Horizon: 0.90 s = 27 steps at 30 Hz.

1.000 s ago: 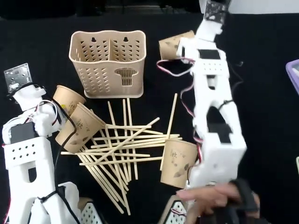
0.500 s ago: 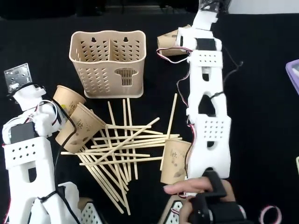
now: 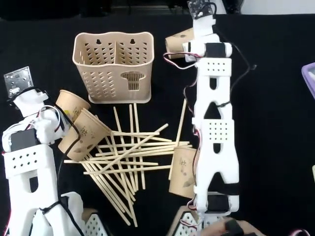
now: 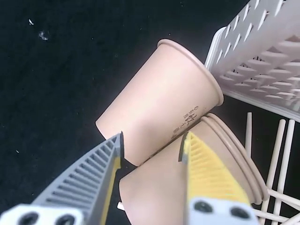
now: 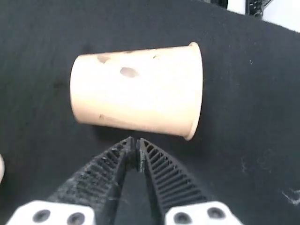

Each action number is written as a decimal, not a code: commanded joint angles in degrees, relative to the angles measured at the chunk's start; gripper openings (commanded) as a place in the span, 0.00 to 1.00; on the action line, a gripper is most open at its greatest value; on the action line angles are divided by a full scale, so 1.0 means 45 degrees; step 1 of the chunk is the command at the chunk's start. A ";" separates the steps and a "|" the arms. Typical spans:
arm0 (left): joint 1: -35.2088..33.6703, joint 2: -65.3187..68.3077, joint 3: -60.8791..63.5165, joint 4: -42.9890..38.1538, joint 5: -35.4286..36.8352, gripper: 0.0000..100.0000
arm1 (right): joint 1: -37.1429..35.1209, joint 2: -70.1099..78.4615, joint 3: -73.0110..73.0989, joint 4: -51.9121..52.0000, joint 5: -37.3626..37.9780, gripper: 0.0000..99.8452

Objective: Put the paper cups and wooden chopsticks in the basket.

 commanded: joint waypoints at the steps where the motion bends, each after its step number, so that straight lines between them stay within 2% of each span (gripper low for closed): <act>1: -0.0107 -0.0274 -0.0147 -0.0156 0.0098 0.22 | 0.0352 -0.0400 -0.0889 0.1074 0.0391 0.01; 4: -0.0107 -0.0254 -0.0147 -0.0176 0.0098 0.22 | 0.0586 -0.0654 -0.0889 0.1426 0.0352 0.01; 7: -0.0107 -0.0254 -0.0147 -0.0176 0.0098 0.22 | 0.0469 -0.1026 -0.0850 0.0313 0.0332 0.02; 10: -0.0107 -0.0254 -0.0147 -0.0176 0.0098 0.22 | 0.0156 -0.0830 -0.0733 -0.3145 0.0059 0.02; 15: -0.0107 -0.0215 -0.0147 -0.0176 0.0098 0.22 | -0.0059 0.0908 -0.0674 -1.0803 -0.1153 0.01; 17: -0.0107 -0.0215 -0.0147 -0.0176 0.0098 0.22 | -0.0274 0.1670 -0.0283 -1.2484 -0.1172 0.01; 27: -0.0107 -0.0215 -0.0147 -0.0176 0.0098 0.22 | -0.0527 0.2335 0.2217 -1.4613 -0.1153 0.01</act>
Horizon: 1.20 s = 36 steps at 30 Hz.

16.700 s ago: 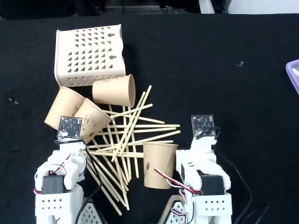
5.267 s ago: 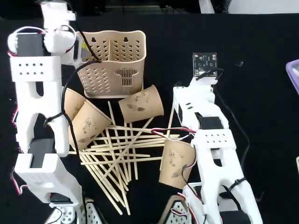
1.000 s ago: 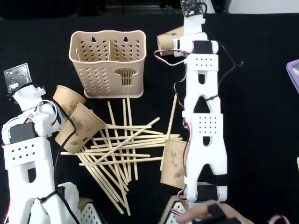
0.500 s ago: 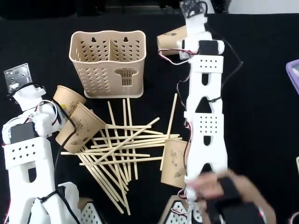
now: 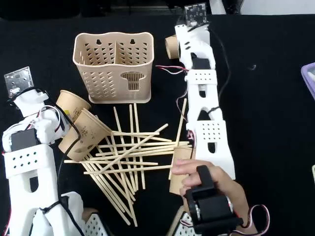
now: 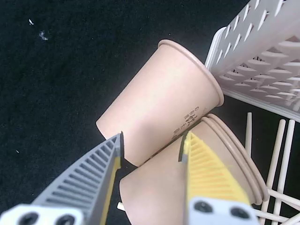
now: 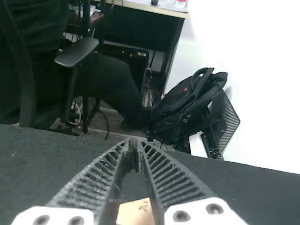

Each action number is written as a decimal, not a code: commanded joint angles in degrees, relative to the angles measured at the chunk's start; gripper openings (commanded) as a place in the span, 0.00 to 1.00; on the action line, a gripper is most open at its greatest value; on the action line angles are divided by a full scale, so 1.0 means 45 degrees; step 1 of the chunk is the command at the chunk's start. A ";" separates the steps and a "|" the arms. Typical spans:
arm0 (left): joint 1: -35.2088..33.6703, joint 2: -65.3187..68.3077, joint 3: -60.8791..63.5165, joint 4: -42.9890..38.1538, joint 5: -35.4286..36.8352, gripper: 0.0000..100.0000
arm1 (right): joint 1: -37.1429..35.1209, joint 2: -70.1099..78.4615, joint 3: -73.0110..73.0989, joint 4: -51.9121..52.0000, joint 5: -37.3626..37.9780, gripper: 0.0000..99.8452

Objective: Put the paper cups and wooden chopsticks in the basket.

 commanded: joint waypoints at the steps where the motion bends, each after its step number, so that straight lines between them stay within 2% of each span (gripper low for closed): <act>1: -0.0107 -0.0215 -0.0147 -0.0176 0.0098 0.22 | -0.0059 -0.0225 0.0186 -0.0567 -0.0117 0.01; 5: -0.0107 -0.0234 -0.0147 -0.0176 0.0098 0.22 | 0.0332 -0.0186 0.0713 -0.0430 -0.0117 0.01; 8: -0.0107 -0.0234 -0.0147 -0.0176 0.0098 0.22 | 0.0449 -0.0264 0.0537 0.0918 -0.0117 0.01; 15: -0.0107 -0.0274 -0.0147 -0.0176 0.0098 0.22 | 0.0469 -0.0205 -0.3116 0.7600 -0.0117 0.01; 27: -0.0107 -0.0313 -0.0147 -0.0176 0.0098 0.22 | 0.0567 -0.3643 -0.3077 1.5609 -0.0117 0.01; 31: -0.0107 -0.0313 -0.0147 -0.0176 0.0098 0.22 | 0.0625 -0.5167 -0.3057 1.5980 -0.0117 0.01; 36: -0.0107 -0.0313 -0.0147 -0.0176 0.0098 0.22 | 0.0625 -0.4347 -0.2901 1.3070 -0.0215 0.02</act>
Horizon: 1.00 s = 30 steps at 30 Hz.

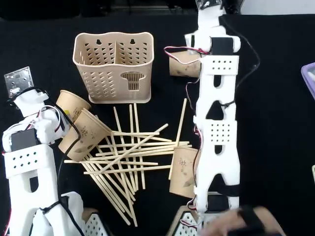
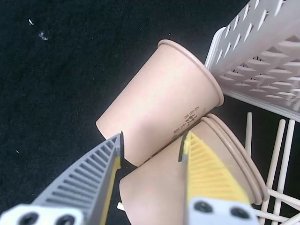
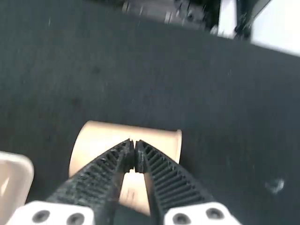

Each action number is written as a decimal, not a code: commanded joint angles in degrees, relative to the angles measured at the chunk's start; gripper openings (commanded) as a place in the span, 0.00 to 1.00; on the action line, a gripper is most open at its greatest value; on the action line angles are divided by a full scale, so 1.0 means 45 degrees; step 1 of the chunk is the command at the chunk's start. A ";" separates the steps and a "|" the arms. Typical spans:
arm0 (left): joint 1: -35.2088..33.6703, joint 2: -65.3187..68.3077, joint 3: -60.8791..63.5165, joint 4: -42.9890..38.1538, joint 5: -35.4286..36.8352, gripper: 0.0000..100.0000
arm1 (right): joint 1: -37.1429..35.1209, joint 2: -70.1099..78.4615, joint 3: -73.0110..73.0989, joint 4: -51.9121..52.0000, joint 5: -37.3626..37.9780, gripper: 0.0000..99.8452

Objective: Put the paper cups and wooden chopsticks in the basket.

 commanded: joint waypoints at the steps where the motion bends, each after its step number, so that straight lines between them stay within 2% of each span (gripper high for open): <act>1: -0.0107 -0.0293 -0.0147 -0.0176 0.0098 0.22 | 0.0313 0.0283 -0.0088 -0.2540 -0.0137 0.02; 3: -0.0107 -0.0313 -0.0147 -0.0176 0.0098 0.22 | 0.0371 0.1338 -0.0127 -0.3673 -0.0078 0.02; 6: -0.0107 -0.0313 -0.0147 -0.0176 0.0098 0.22 | 0.0391 0.2569 -0.0303 -0.3751 -0.0078 0.02; 14: -0.0107 -0.0313 -0.0147 -0.0176 0.0098 0.22 | 0.0391 0.2295 -0.0283 0.0977 -0.0039 0.01; 19: -0.0127 -0.0313 -0.0147 -0.0176 0.0098 0.22 | 0.0293 0.1260 -0.0283 0.3868 0.0840 0.01; 30: -0.0127 -0.0313 -0.0147 -0.0215 0.0098 0.22 | 0.2129 -0.0869 -0.0205 0.3946 0.0821 0.01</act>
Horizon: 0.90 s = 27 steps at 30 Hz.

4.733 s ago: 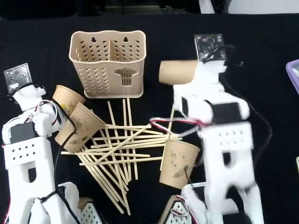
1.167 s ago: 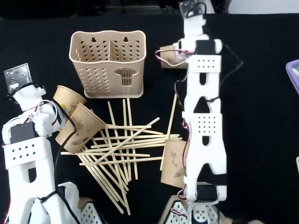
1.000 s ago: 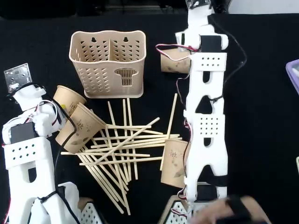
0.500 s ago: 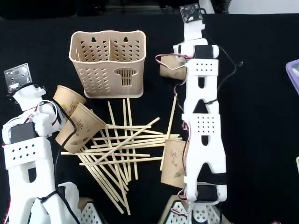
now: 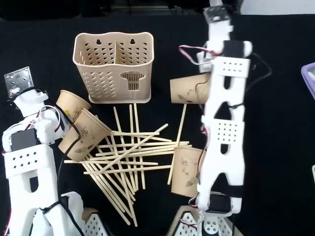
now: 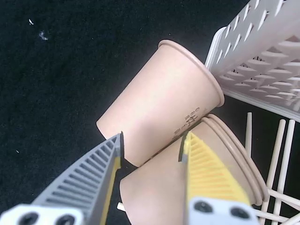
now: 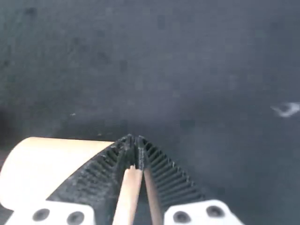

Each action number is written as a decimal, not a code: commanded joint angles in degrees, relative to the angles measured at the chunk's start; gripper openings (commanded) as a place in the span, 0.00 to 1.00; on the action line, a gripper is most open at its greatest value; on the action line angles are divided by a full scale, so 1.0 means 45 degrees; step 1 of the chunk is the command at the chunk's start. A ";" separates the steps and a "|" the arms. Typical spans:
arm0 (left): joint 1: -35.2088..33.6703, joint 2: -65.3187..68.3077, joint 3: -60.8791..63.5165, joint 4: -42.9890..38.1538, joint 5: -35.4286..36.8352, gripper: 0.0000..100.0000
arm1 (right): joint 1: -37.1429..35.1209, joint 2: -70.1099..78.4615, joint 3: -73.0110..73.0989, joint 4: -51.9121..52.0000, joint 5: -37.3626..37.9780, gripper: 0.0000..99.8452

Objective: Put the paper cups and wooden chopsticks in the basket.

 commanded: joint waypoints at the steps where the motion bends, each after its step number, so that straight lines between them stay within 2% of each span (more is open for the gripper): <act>1: -0.0127 -0.0313 -0.0127 -0.0332 0.0098 0.22 | 0.0879 -0.1612 -0.0127 0.0488 0.0117 0.01; 10: -0.0127 -0.0313 0.0283 -0.0840 0.0098 0.22 | 0.1133 -0.3077 0.1905 0.0469 0.0098 0.01; 16: -0.0127 -0.0293 0.0283 -0.0899 0.0098 0.22 | 0.1133 -0.5265 0.2940 0.0488 -0.1035 0.01; 21: -0.0127 -0.0313 0.0283 -0.0821 0.0098 0.22 | 0.0879 -0.8879 0.8332 0.0469 -0.1504 0.01; 27: -0.0127 -0.0313 0.0303 -0.0821 0.0098 0.22 | -0.0137 -1.3568 1.5424 -0.0821 -0.0781 0.01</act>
